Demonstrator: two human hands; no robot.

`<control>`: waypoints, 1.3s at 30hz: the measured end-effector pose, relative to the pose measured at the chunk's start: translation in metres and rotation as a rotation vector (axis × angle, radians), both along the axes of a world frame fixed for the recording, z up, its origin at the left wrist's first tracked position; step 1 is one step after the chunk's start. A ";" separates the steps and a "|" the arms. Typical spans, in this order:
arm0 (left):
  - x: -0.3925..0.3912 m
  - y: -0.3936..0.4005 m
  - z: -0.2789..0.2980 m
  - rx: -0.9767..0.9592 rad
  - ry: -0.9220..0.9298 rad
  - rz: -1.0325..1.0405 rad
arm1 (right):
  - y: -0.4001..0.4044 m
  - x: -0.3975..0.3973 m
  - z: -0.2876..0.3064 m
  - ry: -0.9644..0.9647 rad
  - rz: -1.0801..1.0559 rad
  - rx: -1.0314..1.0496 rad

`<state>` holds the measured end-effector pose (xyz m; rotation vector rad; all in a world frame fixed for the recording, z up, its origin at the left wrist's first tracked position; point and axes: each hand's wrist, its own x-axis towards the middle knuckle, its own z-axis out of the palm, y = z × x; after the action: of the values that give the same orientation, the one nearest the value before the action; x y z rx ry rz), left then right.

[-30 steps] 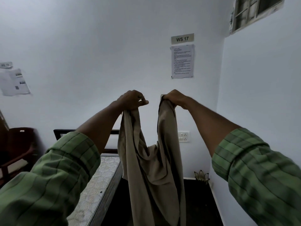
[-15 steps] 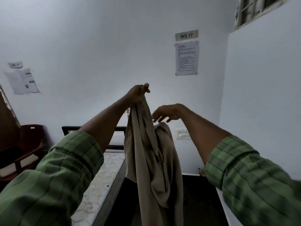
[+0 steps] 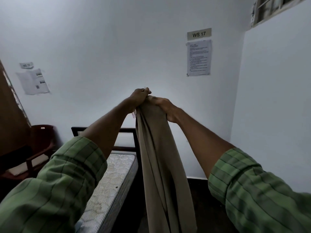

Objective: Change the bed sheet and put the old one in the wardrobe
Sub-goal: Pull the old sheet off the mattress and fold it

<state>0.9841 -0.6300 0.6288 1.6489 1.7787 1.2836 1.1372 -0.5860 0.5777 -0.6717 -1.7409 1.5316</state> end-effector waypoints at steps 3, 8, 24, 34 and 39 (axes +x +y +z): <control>-0.001 -0.003 -0.001 -0.023 -0.026 -0.006 | -0.003 -0.004 0.003 -0.172 -0.078 0.189; 0.003 -0.003 -0.002 -0.015 -0.115 -0.035 | -0.003 -0.008 0.001 0.048 -0.134 0.138; 0.003 0.003 -0.012 0.048 -0.390 -0.072 | 0.006 -0.006 -0.014 0.073 -0.025 -0.248; -0.006 0.000 -0.014 0.102 -0.091 -0.130 | 0.017 -0.015 -0.021 0.220 -0.158 -0.156; -0.008 -0.001 -0.014 0.094 0.014 -0.238 | 0.023 -0.011 -0.026 0.349 -0.159 -0.229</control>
<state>0.9757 -0.6306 0.6152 1.8602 1.4958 1.2658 1.1264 -0.5628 0.5514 -0.5963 -1.2387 1.6379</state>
